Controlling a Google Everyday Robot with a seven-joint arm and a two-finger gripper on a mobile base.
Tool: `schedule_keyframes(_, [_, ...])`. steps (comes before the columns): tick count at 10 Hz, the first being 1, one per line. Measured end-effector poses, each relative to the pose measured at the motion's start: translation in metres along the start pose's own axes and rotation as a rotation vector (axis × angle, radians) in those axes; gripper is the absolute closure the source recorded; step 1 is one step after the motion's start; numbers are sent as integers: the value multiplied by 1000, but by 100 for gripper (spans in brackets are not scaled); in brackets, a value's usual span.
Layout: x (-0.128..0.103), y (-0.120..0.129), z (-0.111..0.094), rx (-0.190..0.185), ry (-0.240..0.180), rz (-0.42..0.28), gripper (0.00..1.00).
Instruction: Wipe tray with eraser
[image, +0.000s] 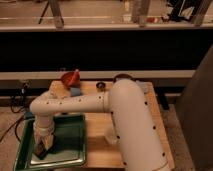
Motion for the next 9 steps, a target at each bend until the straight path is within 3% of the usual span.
schedule_keyframes(3, [5,27,-1,2,-9,17,100])
schedule_keyframes(6, [28,63,-12,17,-13,56,100])
schedule_keyframes(9, [52,76,-17,11,-23,94,100])
